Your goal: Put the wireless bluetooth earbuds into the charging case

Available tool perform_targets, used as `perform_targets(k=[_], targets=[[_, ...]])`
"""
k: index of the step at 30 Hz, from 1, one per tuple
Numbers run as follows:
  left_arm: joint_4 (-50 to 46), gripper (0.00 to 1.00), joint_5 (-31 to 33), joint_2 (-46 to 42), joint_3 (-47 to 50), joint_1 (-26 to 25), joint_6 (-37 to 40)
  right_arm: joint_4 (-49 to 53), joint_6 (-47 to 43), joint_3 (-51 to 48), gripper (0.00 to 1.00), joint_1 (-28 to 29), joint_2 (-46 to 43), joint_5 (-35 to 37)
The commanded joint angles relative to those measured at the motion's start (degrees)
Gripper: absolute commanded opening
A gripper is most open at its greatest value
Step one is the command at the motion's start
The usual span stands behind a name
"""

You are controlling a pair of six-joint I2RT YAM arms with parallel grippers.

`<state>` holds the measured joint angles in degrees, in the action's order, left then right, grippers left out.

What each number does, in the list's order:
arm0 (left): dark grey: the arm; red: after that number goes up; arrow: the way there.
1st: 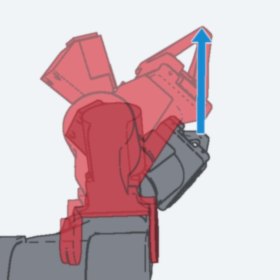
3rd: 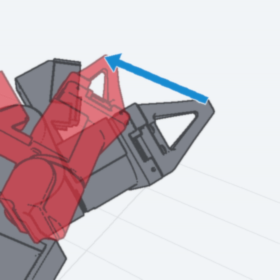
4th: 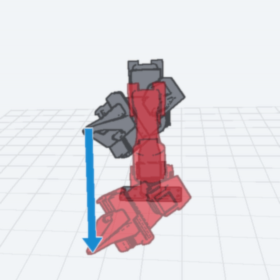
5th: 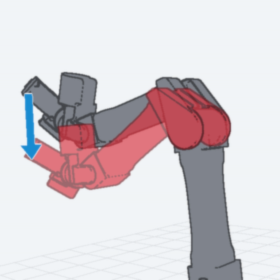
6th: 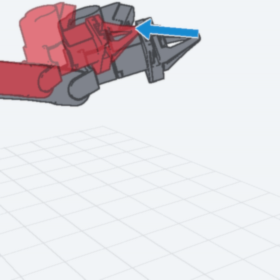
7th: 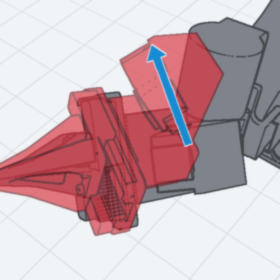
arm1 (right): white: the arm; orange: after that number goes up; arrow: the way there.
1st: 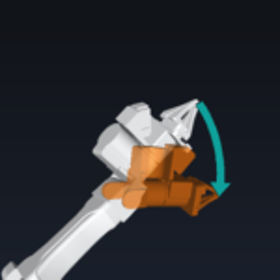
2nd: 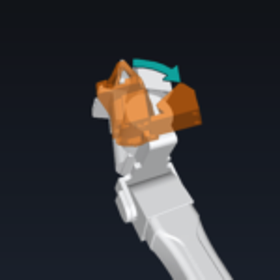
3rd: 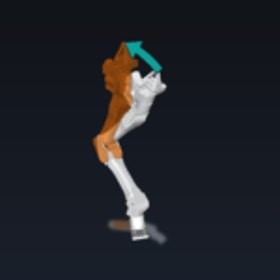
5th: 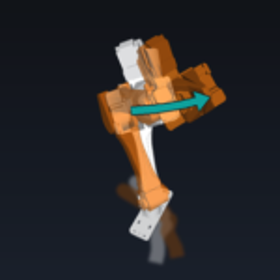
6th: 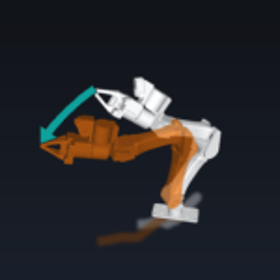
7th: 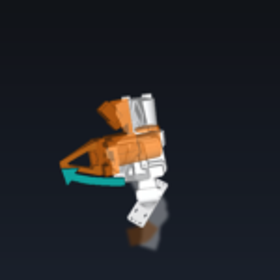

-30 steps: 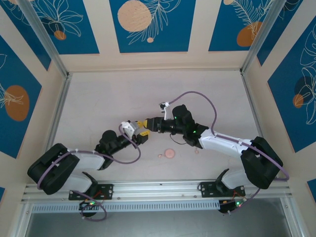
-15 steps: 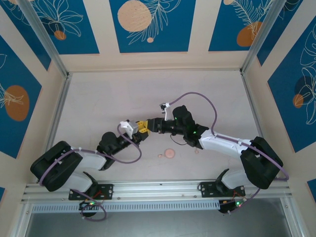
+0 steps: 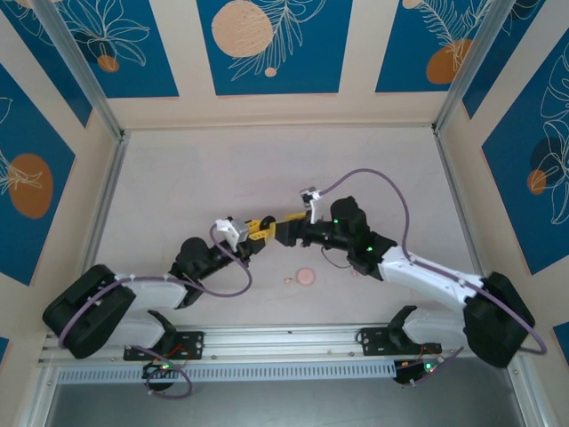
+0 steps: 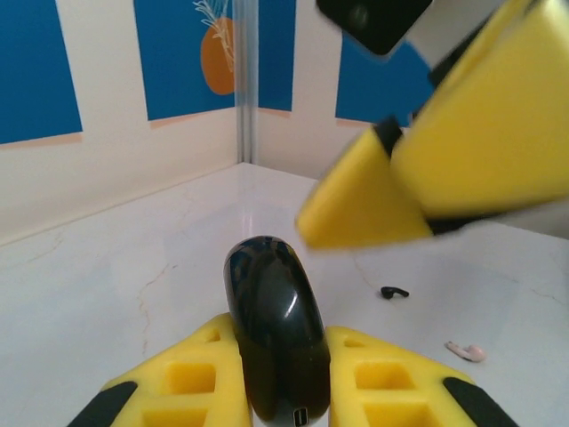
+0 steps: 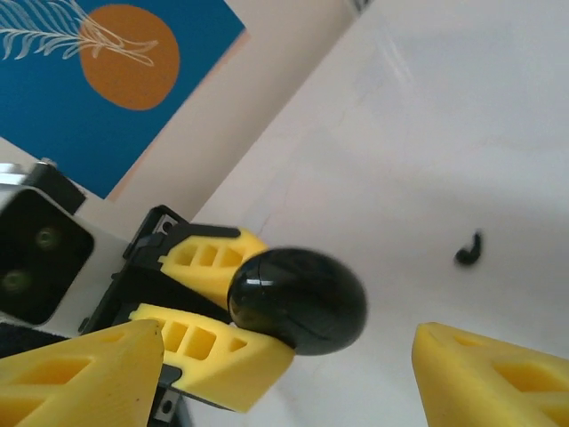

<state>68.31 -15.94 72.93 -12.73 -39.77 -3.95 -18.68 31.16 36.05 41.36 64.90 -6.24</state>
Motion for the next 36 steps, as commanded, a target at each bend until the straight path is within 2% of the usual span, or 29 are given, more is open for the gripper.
perform_targets(k=[1,5,8,11,20,30,36], targets=[[-11.00,0.11,-5.32,-5.16,-1.68,0.48,3.72,1.57,-16.66,-1.92,0.73,-3.17,-5.68,-5.63],[-22.21,0.11,-11.28,-10.49,-4.21,0.66,7.41,5.94,-30.84,-2.11,0.69,-8.46,-8.39,-17.50],[-23.89,0.11,-14.99,-12.59,-4.36,0.66,8.89,10.86,-40.32,-0.77,0.67,-11.70,-7.67,-25.94],[-24.92,0.10,-18.13,-13.48,-4.49,0.66,10.00,15.18,-53.54,-0.50,0.59,-12.28,-7.21,-33.42],[-24.83,0.10,-22.94,-14.37,-4.93,0.67,10.80,31.81,-67.09,8.76,0.57,-11.88,0.33,-37.61],[-23.05,0.10,-24.75,-14.48,-5.29,0.66,10.51,37.56,-72.38,15.39,0.57,-8.72,9.30,-40.26],[-22.38,0.10,-24.94,-14.48,-5.33,0.68,10.54,41.23,-74.66,18.37,0.51,-7.63,12.28,-42.24]])
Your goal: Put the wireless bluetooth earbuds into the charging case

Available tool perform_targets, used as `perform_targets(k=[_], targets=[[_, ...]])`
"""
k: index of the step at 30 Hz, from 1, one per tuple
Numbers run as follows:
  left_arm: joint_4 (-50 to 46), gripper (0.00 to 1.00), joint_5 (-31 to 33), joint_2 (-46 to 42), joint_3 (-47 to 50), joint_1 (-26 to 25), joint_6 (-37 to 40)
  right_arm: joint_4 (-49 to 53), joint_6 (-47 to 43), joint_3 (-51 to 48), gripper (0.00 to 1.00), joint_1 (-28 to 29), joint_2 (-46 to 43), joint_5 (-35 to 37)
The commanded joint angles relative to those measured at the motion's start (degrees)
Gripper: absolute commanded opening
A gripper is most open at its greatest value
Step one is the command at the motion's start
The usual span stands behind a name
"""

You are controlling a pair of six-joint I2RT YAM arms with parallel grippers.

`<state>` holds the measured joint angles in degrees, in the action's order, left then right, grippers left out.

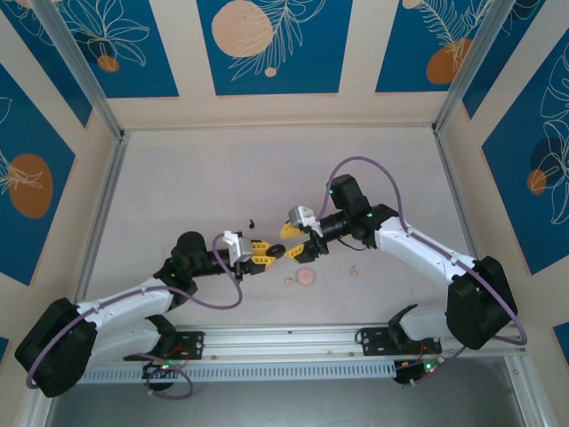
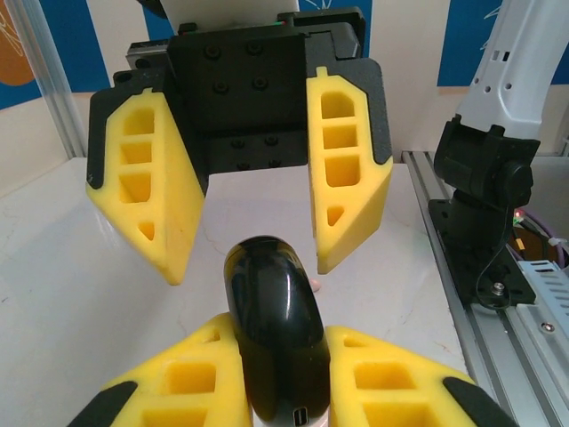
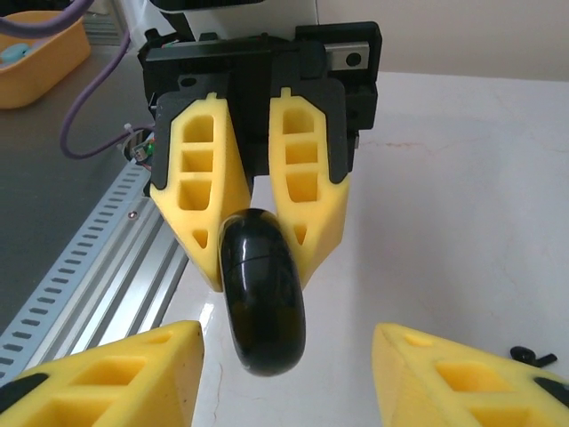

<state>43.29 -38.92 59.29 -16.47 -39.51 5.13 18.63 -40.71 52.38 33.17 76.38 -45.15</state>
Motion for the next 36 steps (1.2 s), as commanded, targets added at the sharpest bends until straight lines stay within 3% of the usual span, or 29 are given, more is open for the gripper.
perform_targets(k=[1,7,12,14,15,17,19,25,36], targets=[[2.68,0.10,-2.04,-0.76,-1.63,0.41,1.55,4.04,-2.86,2.28,0.50,0.71,1.12,-3.58],[3.29,0.10,-2.39,-0.49,-1.81,0.40,1.48,4.47,-4.24,2.86,0.39,1.29,2.40,-3.46],[3.49,0.11,-1.93,-0.49,-1.75,0.41,1.71,5.62,-4.99,3.76,0.21,1.29,2.88,-2.80],[3.37,0.17,-1.09,-0.49,-1.48,0.40,2.12,5.97,-5.30,3.86,0.16,1.29,2.59,-1.50],[2.98,0.25,-0.18,-0.55,-1.31,0.40,2.60,6.14,-5.30,3.78,0.15,1.20,2.31,-0.33],[1.12,0.43,1.84,-1.04,-1.03,0.45,4.29,6.77,-5.34,3.78,0.15,1.20,1.75,3.23],[-4.28,0.49,3.91,-2.13,-1.57,0.42,7.84,8.00,-5.52,3.94,0.14,1.35,0.97,9.60],[-24.34,0.50,10.82,-3.57,-5.84,0.35,20.11,12.02,-8.13,5.31,0.15,4.38,0.46,28.34],[-29.38,0.50,8.65,-0.96,-8.05,0.32,23.23,12.34,-10.68,8.04,0.15,9.11,2.92,31.00]])
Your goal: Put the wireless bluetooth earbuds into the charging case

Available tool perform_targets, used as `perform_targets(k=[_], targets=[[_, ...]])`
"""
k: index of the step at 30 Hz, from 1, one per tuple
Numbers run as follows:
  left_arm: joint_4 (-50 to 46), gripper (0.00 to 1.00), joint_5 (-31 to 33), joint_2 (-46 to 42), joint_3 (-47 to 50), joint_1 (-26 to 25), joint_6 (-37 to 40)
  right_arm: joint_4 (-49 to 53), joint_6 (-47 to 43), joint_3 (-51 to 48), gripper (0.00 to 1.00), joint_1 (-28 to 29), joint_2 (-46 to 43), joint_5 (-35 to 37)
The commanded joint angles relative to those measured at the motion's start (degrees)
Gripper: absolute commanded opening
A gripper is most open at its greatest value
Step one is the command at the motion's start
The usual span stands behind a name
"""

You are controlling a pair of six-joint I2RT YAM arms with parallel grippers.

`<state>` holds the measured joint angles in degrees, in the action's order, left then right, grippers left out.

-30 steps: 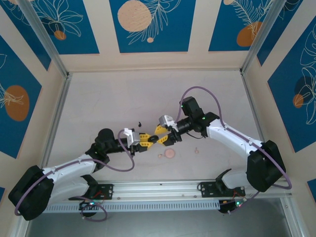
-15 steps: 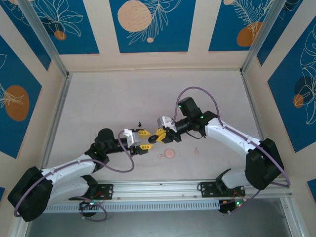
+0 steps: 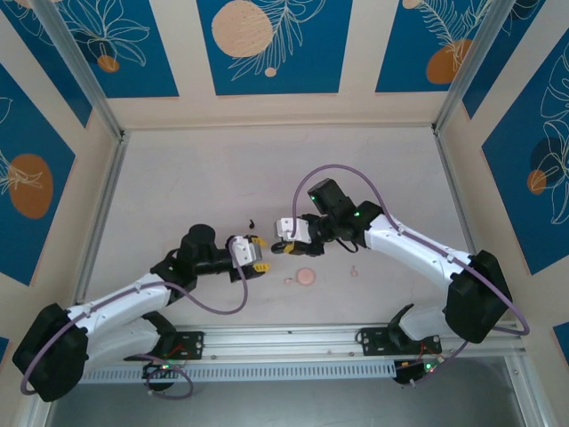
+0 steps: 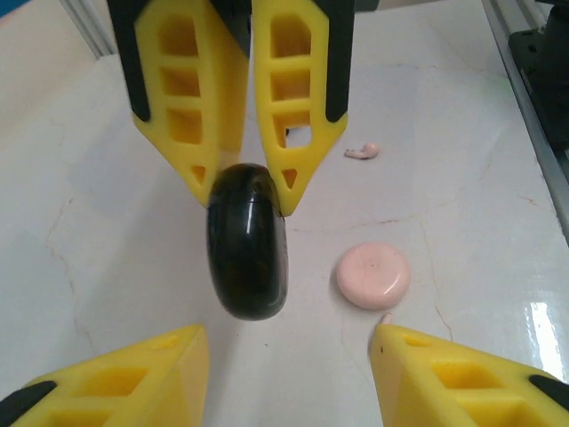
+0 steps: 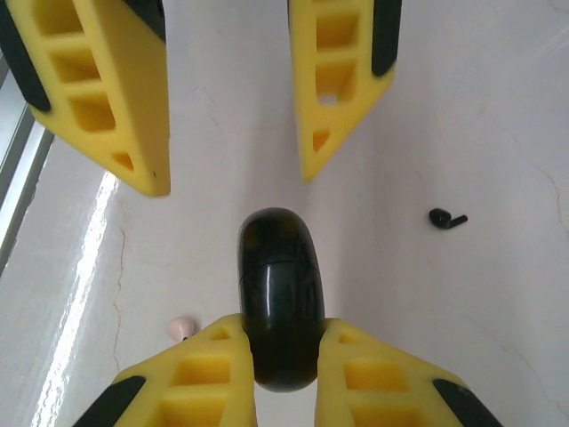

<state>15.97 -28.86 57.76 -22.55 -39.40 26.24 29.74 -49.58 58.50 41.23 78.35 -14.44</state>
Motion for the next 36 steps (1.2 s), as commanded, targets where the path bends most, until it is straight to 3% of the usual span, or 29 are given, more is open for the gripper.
perform_targets(k=[1,14,24,25,28,36], targets=[[-1.61,0.50,-1.67,0.92,-1.93,0.26,1.90,1.25,-2.05,2.13,0.15,1.38,1.30,-0.22],[3.22,0.41,-2.69,2.80,-0.83,0.20,-0.56,1.90,-2.73,3.99,0.15,2.36,4.13,-5.04],[4.18,0.17,-3.39,2.64,-0.49,0.21,-1.34,-0.04,-1.79,3.40,0.16,2.63,3.96,-7.36],[4.66,0.15,-3.41,2.41,-0.25,0.20,-1.60,-0.59,-1.18,3.00,0.19,2.38,3.56,-7.57],[7.57,0.13,-3.69,1.63,1.04,0.29,-3.15,-5.40,2.15,-1.06,0.47,0.32,0.76,-9.65],[18.34,0.13,-8.05,0.93,3.69,0.29,-8.98,-22.35,12.23,-13.78,0.55,-7.35,-8.75,-25.52]])
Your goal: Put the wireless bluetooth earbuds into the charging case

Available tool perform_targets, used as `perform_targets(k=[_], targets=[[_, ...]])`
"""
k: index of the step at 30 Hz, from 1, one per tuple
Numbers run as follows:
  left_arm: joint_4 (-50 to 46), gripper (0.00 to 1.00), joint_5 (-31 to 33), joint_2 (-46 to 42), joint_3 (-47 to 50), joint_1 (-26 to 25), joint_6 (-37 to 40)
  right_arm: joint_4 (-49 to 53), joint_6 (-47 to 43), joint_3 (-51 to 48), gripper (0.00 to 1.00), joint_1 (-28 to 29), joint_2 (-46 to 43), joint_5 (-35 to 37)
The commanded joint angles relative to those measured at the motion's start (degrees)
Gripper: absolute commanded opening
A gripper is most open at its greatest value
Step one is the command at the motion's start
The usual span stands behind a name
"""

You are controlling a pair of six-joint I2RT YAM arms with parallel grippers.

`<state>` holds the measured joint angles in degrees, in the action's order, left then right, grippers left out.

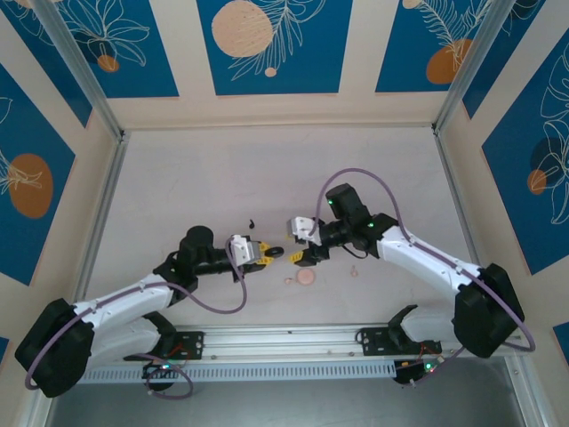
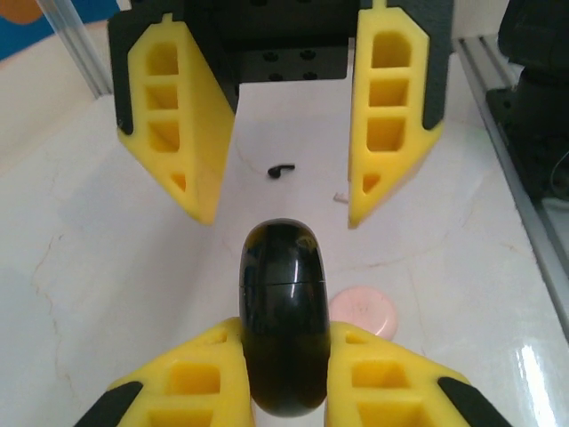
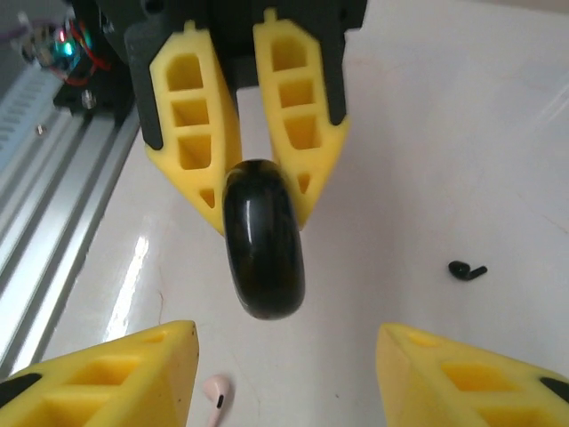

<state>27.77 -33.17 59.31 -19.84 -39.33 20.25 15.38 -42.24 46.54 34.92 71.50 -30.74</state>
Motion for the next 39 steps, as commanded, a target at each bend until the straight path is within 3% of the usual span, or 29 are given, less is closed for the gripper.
perform_targets(k=[1,9,22,29,32,33,39], targets=[[7.67,0.13,-4.15,-0.38,1.07,0.24,-3.66,-8.90,5.74,-2.24,0.55,-1.46,-2.07,-10.56],[14.97,0.13,-6.45,1.89,1.82,0.22,-7.49,-11.45,8.01,-2.15,0.53,-1.61,-0.29,-15.10],[19.52,0.12,-7.05,2.91,2.29,0.22,-9.44,-10.17,7.80,-0.85,0.38,-1.61,1.72,-17.26],[20.35,0.17,-6.84,3.22,2.30,0.22,-9.80,-8.66,6.90,0.21,0.17,-1.61,2.02,-16.16],[18.58,0.39,-5.24,2.61,2.26,0.23,-8.59,-4.04,4.35,1.86,0.16,-1.56,1.68,-13.46],[16.27,0.43,-4.65,1.86,1.98,0.22,-7.21,-1.88,3.09,2.63,0.16,-1.37,1.54,-11.25],[-4.45,0.46,0.30,-3.82,-1.73,0.23,2.74,10.56,-4.78,7.92,0.16,2.52,2.97,4.35]])
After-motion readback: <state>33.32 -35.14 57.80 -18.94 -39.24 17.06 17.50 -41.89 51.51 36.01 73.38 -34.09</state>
